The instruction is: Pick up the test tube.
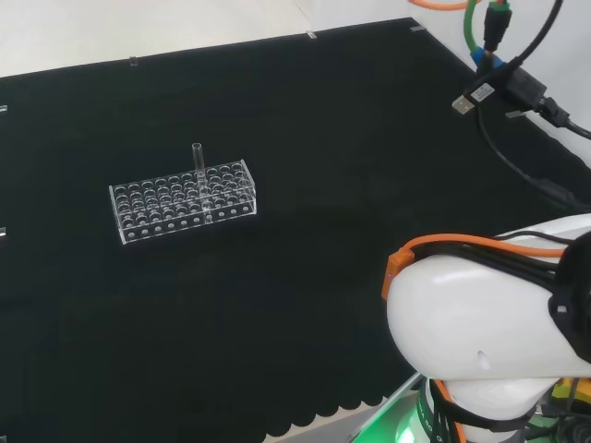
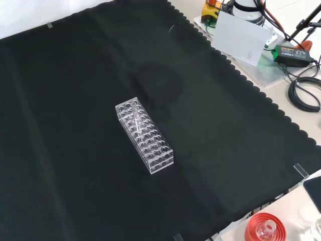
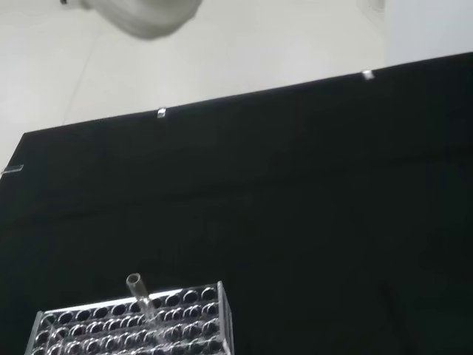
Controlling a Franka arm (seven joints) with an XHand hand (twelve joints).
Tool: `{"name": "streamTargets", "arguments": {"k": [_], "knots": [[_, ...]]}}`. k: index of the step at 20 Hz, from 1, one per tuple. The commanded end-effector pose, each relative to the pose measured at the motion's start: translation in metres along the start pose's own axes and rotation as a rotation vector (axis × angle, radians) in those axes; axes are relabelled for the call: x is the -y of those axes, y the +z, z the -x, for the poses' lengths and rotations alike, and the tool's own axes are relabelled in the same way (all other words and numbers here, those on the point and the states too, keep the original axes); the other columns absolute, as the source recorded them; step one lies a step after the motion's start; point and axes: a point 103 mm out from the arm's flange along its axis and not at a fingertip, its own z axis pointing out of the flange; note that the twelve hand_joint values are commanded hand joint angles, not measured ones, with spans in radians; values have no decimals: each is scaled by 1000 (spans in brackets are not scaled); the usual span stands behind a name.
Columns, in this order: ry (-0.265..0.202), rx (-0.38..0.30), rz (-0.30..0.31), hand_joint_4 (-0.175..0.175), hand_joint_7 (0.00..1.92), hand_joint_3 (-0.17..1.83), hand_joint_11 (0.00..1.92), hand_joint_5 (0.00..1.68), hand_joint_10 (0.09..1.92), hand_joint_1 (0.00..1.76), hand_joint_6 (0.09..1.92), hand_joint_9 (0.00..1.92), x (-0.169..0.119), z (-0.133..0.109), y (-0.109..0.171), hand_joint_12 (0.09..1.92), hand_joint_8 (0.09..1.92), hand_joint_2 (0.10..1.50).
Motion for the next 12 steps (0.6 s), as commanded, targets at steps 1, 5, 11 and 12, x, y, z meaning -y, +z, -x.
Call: {"name": "streamTargets", "arguments": {"k": [1, 5, 11, 12], "knots": [[-40, -19, -52, -31, 618, 407, 0, 393, 876, 909, 598, 420, -24, -17, 37, 1485, 696, 759], [-56, -18, -87, -31, 639, 473, 0, 380, 880, 931, 708, 432, -31, -26, 54, 1503, 704, 728], [-74, -17, -131, -32, 647, 500, 0, 379, 882, 941, 742, 439, -41, -38, 79, 1507, 709, 718], [-75, -19, -139, -32, 648, 501, 0, 380, 883, 942, 743, 441, -44, -39, 84, 1507, 709, 718]]}}
